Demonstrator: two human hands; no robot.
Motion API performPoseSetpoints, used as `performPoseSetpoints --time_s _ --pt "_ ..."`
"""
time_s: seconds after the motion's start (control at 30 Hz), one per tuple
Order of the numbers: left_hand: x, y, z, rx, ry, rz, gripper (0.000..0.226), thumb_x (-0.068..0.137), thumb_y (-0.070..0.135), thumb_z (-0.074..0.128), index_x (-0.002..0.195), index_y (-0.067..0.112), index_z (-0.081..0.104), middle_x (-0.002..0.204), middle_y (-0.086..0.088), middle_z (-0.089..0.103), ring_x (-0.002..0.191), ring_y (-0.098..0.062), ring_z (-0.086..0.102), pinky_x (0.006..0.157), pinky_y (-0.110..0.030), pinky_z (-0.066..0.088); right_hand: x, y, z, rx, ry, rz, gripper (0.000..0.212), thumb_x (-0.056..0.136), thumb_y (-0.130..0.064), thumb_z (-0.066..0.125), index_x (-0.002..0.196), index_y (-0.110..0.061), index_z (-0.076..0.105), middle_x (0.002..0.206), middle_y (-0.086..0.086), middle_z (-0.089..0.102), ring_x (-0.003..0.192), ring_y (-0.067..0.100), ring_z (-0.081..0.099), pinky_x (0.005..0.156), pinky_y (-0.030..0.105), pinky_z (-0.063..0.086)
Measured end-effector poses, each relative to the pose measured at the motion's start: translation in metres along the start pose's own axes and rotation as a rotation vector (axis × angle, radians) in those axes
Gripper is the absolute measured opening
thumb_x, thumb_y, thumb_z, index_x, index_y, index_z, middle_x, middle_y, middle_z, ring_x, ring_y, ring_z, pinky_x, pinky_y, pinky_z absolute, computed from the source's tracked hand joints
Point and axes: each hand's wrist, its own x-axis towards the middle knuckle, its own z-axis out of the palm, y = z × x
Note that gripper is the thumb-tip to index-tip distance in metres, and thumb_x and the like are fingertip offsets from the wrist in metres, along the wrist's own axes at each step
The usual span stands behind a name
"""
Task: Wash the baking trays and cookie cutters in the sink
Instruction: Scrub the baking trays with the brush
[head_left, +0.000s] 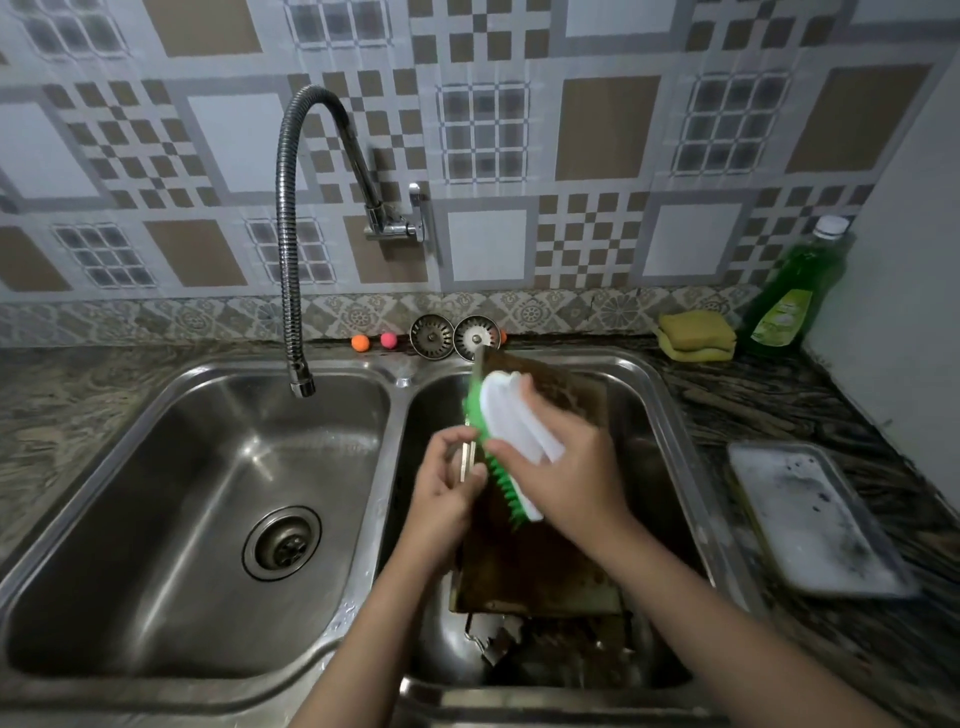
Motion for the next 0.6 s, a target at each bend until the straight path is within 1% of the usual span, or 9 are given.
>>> performPoseSetpoints --time_s 0.07,0.1,0.2,0.27,0.3,0.37,0.47,0.53,0.6 --pt "0.004 0.008 -0.018 -0.111 0.066 -0.038 0.036 0.083 -0.008 0.058 0.109 0.016 0.052 0.094 -0.015 0.062 0.076 -0.021 0.060 0.071 -0.034 0.051 -0.011 0.012 -0.006 0.007 -0.006 0.046 0.074 0.070 -0.045 0.077 0.136 -0.029 0.049 0.111 -0.016 0.057 0.100 -0.019 0.051 0.081 0.002 0.042" --pt "0.004 0.011 -0.025 -0.167 0.073 -0.043 0.035 0.084 -0.007 0.054 0.109 0.017 0.052 0.091 -0.015 0.064 0.070 -0.020 0.063 0.066 -0.032 0.054 -0.008 0.021 -0.013 0.000 0.009 0.090 0.073 0.071 -0.038 0.080 0.136 -0.024 0.049 0.115 -0.013 0.057 0.102 -0.013 0.053 0.080 0.001 0.042" --pt "0.002 0.017 -0.026 -0.195 -0.018 -0.049 0.034 0.082 -0.002 0.057 0.109 0.019 0.053 0.091 -0.014 0.066 0.067 -0.019 0.066 0.060 -0.032 0.057 0.017 0.036 -0.030 -0.012 0.112 0.198 0.069 0.076 -0.024 0.080 0.137 -0.013 0.048 0.131 0.000 0.056 0.115 0.007 0.053 0.091 0.015 0.046" --pt "0.005 0.015 -0.017 -0.152 -0.029 -0.034 0.036 0.081 -0.002 0.062 0.107 0.021 0.053 0.094 -0.013 0.063 0.075 -0.027 0.058 0.071 -0.040 0.050 0.028 0.027 -0.025 0.025 0.172 0.207 0.070 0.077 -0.026 0.078 0.139 -0.015 0.047 0.131 -0.006 0.054 0.115 0.003 0.050 0.086 0.007 0.043" --pt "0.009 0.015 -0.012 -0.136 0.002 -0.020 0.034 0.081 -0.002 0.059 0.106 0.021 0.054 0.092 -0.012 0.062 0.077 -0.027 0.053 0.073 -0.040 0.046 0.025 0.017 -0.018 0.052 0.180 0.203 0.071 0.077 -0.028 0.078 0.139 -0.017 0.046 0.127 -0.011 0.053 0.112 0.001 0.050 0.080 0.000 0.041" --pt "0.020 0.020 -0.008 -0.160 0.089 0.013 0.035 0.086 -0.009 0.052 0.107 0.019 0.054 0.086 -0.009 0.064 0.075 -0.022 0.054 0.070 -0.035 0.047 0.000 0.003 0.003 0.133 0.151 0.164 0.072 0.074 -0.027 0.080 0.138 -0.022 0.047 0.125 -0.020 0.051 0.108 -0.008 0.054 0.078 -0.002 0.041" --pt "0.036 0.032 -0.019 -0.241 0.180 0.032 0.039 0.090 -0.013 0.041 0.108 0.019 0.053 0.083 -0.001 0.071 0.070 -0.013 0.064 0.069 -0.029 0.055 -0.057 0.003 0.026 0.179 0.114 0.134 0.073 0.073 -0.026 0.081 0.136 -0.025 0.046 0.127 -0.026 0.052 0.113 -0.009 0.055 0.092 0.015 0.048" --pt "0.040 0.037 -0.030 -0.253 0.170 0.035 0.040 0.091 -0.013 0.039 0.109 0.021 0.053 0.087 -0.002 0.070 0.072 -0.014 0.063 0.068 -0.030 0.056 -0.062 0.019 0.020 0.160 0.133 0.203 0.071 0.074 -0.027 0.079 0.136 -0.028 0.042 0.129 -0.015 0.055 0.115 0.006 0.059 0.092 0.030 0.053" --pt "0.038 0.038 -0.036 -0.278 0.153 0.027 0.041 0.090 -0.012 0.039 0.110 0.021 0.053 0.092 -0.005 0.068 0.074 -0.016 0.063 0.068 -0.031 0.056 -0.045 0.038 0.008 0.131 0.182 0.311 0.070 0.077 -0.021 0.077 0.137 -0.022 0.043 0.132 -0.003 0.056 0.118 0.016 0.058 0.095 0.037 0.052"
